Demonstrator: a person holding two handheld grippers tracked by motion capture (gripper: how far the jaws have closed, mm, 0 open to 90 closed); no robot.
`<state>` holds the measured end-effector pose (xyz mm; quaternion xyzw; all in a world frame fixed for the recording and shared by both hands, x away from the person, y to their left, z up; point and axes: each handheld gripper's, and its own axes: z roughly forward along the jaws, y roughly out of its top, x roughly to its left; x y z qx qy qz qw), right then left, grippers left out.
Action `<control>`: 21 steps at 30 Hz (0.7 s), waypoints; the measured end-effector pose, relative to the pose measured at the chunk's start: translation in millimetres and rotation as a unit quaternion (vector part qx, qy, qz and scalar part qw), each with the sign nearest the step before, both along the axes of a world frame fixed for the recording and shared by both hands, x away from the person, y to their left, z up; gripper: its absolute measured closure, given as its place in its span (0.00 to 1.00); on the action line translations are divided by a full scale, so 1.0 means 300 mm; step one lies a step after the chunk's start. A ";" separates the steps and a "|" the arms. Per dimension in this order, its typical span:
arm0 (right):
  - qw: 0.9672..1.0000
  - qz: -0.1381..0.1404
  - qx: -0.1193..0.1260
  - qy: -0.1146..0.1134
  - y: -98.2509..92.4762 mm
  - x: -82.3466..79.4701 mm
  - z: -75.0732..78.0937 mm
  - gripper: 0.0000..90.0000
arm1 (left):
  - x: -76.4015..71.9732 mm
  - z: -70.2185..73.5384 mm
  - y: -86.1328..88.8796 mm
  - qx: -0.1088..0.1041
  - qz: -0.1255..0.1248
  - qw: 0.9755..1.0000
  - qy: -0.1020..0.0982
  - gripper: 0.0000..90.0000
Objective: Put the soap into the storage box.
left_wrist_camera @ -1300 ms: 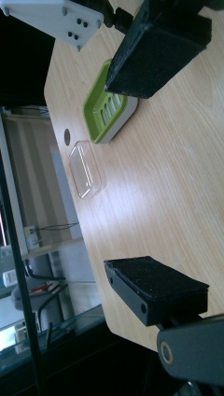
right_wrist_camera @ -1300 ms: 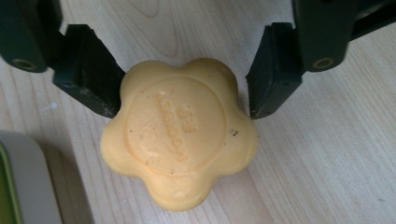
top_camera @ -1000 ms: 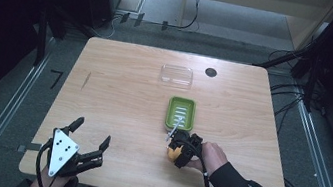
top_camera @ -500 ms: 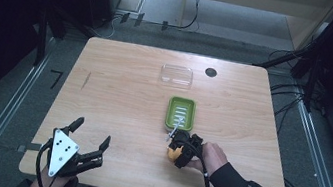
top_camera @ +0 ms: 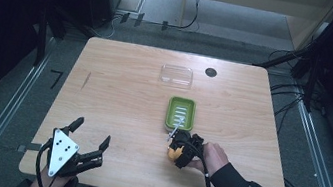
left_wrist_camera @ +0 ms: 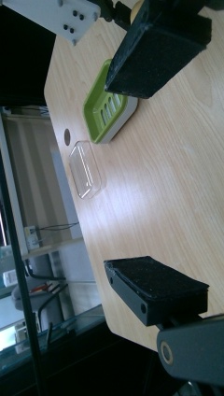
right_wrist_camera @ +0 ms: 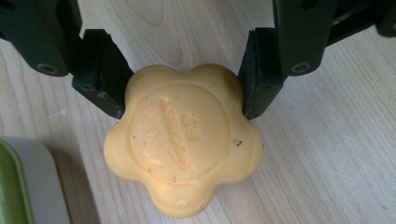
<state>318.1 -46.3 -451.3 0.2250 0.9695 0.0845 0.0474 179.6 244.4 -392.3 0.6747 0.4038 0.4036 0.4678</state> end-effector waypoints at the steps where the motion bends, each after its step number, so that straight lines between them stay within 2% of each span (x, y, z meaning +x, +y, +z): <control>1: 1.000 0.000 0.000 0.000 0.000 0.000 0.000 0.44 | 0.000 0.000 0.000 -0.001 0.000 1.000 0.000 0.14; 15: 1.000 -0.016 0.009 -0.007 -0.036 -0.002 0.028 0.44 | 0.000 0.001 0.002 0.000 0.000 1.000 0.000 0.14; 21: 1.000 -0.023 0.006 -0.012 -0.052 -0.004 0.040 0.44 | 0.000 0.001 0.002 -0.001 0.001 1.000 0.000 0.14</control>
